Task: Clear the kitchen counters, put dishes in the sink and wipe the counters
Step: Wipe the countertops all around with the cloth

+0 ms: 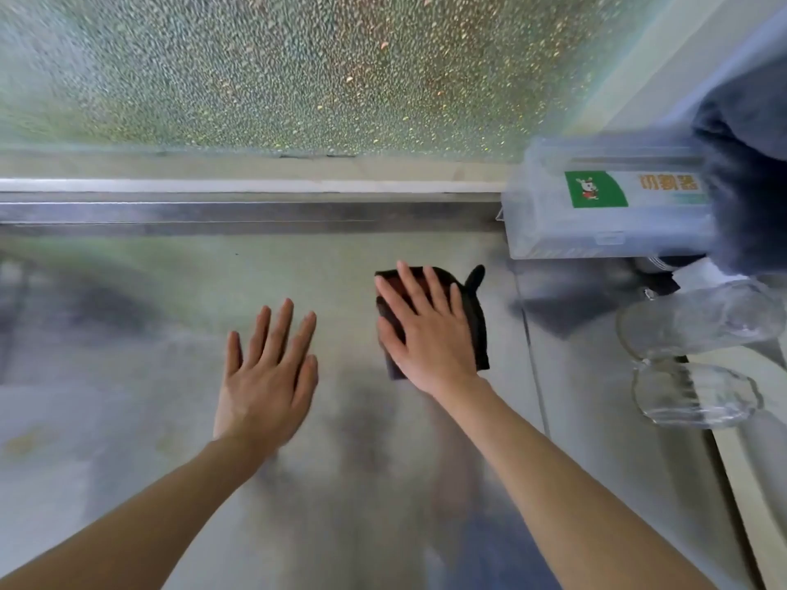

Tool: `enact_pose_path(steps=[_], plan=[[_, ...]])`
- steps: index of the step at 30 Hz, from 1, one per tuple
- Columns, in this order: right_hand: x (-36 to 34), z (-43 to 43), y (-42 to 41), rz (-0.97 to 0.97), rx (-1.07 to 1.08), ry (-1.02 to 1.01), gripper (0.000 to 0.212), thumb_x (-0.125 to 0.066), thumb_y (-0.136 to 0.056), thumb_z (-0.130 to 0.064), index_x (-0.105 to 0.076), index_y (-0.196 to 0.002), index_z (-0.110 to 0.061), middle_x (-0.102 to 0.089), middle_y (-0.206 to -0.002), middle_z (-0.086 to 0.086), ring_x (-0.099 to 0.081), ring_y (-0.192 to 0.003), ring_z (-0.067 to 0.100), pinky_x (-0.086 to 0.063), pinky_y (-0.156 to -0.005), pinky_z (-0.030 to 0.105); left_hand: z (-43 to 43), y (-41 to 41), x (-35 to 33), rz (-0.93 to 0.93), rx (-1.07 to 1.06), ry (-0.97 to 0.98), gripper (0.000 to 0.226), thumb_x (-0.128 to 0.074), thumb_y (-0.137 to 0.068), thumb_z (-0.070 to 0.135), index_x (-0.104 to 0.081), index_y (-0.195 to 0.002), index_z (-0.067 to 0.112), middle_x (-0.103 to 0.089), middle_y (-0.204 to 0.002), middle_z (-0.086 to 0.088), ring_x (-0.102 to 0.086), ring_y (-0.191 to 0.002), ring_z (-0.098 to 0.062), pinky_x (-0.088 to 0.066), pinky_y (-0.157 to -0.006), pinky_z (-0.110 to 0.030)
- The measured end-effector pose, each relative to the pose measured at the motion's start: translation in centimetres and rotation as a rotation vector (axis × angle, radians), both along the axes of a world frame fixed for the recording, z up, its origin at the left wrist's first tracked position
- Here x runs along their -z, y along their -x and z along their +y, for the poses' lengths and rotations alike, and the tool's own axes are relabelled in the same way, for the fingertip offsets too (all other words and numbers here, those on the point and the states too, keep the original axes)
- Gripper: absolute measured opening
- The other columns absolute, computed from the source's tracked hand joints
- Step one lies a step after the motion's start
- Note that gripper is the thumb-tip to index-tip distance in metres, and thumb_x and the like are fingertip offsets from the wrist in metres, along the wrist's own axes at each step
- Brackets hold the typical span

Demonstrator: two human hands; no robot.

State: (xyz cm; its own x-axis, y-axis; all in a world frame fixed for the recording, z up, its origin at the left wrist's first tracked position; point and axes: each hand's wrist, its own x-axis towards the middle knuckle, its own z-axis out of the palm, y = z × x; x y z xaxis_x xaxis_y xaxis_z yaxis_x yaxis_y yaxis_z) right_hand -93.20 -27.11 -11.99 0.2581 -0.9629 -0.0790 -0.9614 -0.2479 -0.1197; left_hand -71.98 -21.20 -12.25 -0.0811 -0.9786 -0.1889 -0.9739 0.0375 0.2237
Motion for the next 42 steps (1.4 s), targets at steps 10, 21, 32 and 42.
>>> enact_pose_path(steps=[10,21,32,42], plan=[[0.1,-2.0,-5.2,-0.036,-0.057,0.014,0.051,-0.031,-0.095,-0.043,-0.031,-0.145,-0.031,-0.027,-0.154,0.003,-0.022,-0.141,0.034,-0.018,-0.112,0.055,-0.1,-0.2,0.6,-0.072,0.040,0.021,0.054,-0.020,-0.095,0.041,-0.016,-0.147,0.029,-0.013,-0.156,0.000,-0.005,-0.143,-0.020,-0.004,-0.111,-0.047],[0.3,-4.7,-6.4,-0.067,0.280,0.112,0.051,-0.042,-0.091,-0.037,-0.041,-0.141,-0.024,-0.037,-0.147,0.015,-0.031,-0.134,0.042,-0.022,-0.106,0.061,-0.3,-0.2,0.8,-0.098,0.056,0.029,0.054,-0.022,-0.095,0.043,-0.020,-0.147,0.028,-0.015,-0.155,-0.001,-0.010,-0.142,-0.023,-0.008,-0.110,-0.048],[-0.4,-0.1,-8.8,-0.026,0.215,-0.004,0.051,-0.029,-0.097,-0.043,-0.026,-0.146,-0.031,-0.021,-0.156,0.004,-0.016,-0.143,0.034,-0.012,-0.114,0.055,0.3,-1.1,-2.7,0.193,-0.040,-0.019,0.058,-0.015,-0.087,0.042,-0.044,-0.135,0.025,-0.029,-0.152,-0.001,-0.017,-0.143,-0.017,-0.011,-0.115,-0.040],[-0.5,9.9,-5.9,0.035,0.296,-0.006,0.052,-0.027,-0.093,-0.045,-0.034,-0.143,-0.032,-0.031,-0.153,0.003,-0.028,-0.138,0.034,-0.023,-0.109,0.055,13.8,-6.2,-1.5,0.062,-0.056,0.009,0.049,-0.035,-0.091,0.037,-0.047,-0.135,0.020,-0.039,-0.146,-0.010,-0.024,-0.136,-0.023,-0.012,-0.110,-0.042]])
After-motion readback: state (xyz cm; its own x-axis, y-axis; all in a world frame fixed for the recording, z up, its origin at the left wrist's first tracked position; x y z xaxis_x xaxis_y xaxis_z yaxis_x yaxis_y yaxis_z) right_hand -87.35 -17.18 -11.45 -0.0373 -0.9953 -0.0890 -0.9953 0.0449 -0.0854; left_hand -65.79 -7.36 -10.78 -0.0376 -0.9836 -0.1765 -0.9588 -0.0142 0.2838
